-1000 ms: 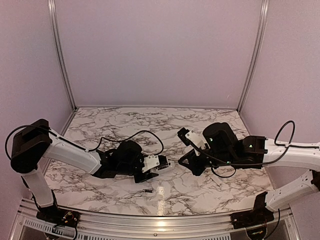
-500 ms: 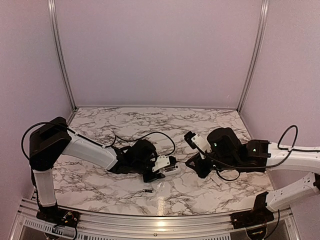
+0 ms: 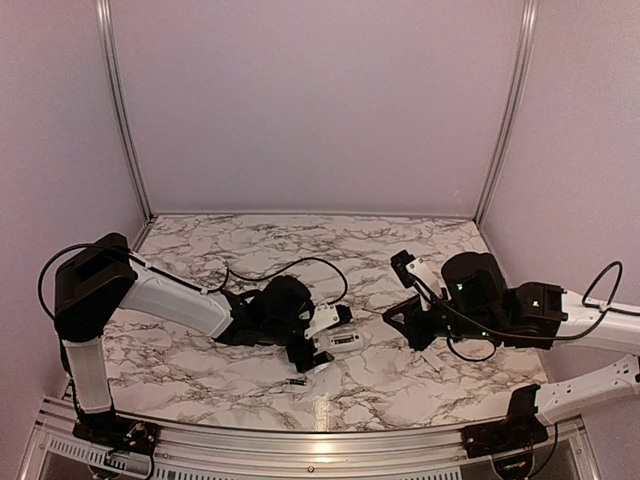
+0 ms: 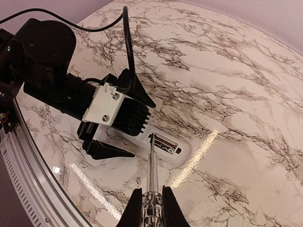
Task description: Unload the batteries from the remote control
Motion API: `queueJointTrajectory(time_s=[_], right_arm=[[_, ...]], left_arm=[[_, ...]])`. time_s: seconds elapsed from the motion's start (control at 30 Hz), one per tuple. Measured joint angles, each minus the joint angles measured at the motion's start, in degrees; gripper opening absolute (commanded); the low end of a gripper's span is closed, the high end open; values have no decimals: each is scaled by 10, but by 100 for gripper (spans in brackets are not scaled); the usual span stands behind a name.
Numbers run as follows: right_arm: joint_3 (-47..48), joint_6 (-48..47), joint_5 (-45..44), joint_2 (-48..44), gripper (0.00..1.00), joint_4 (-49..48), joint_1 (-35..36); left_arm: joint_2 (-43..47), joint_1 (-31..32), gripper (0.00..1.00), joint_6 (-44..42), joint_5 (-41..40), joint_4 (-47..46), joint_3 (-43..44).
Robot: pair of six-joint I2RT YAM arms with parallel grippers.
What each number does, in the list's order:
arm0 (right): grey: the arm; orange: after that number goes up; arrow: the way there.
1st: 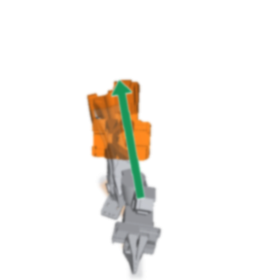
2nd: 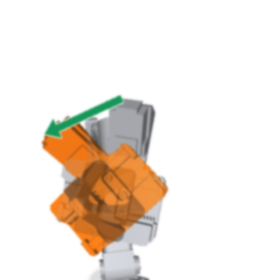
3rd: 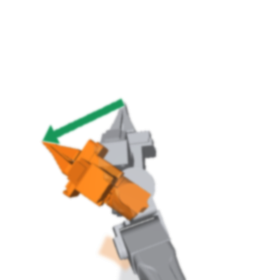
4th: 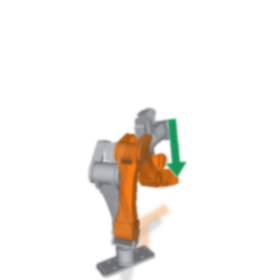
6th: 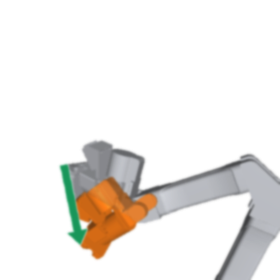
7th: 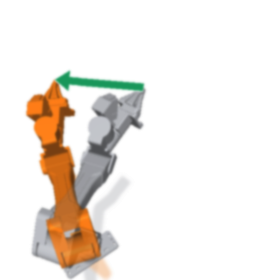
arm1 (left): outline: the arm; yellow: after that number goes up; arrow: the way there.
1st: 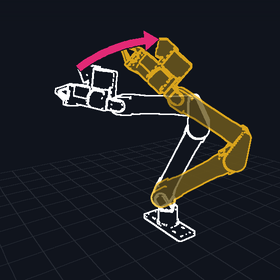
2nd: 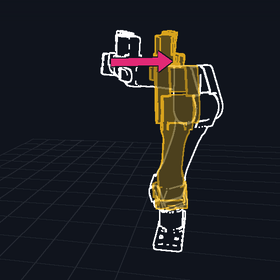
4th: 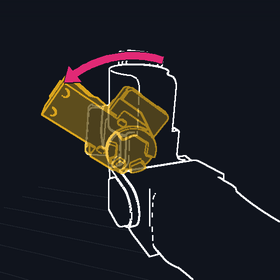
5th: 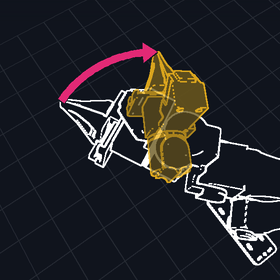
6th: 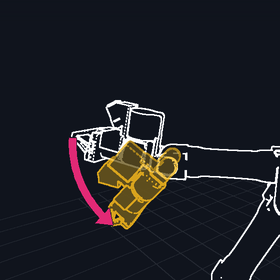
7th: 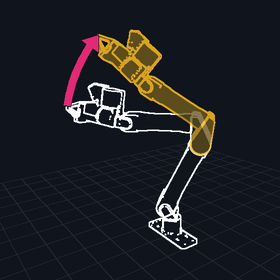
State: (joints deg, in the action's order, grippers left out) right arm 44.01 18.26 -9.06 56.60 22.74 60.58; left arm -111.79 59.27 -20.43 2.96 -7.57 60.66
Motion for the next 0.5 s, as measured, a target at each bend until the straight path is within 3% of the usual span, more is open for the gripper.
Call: queueJointTrajectory(time_s=[0.17, 0.37, 0.43, 0.5], right_arm=[[-12, 14, -20, -10, 0, -12, 0], [-45, 21, -36, -54, 0, -55, 0], [-55, 23, -43, -70, 0, -68, 0], [-59, 25, -45, -80, 0, -76, 0]], left_arm=[[53, 0, 99, 20, -16, -45, -29], [146, 0, 99, 64, -111, -203, -121], [157, -3, 99, 63, -120, -213, -121], [155, -9, 99, 60, -103, -164, -80]])
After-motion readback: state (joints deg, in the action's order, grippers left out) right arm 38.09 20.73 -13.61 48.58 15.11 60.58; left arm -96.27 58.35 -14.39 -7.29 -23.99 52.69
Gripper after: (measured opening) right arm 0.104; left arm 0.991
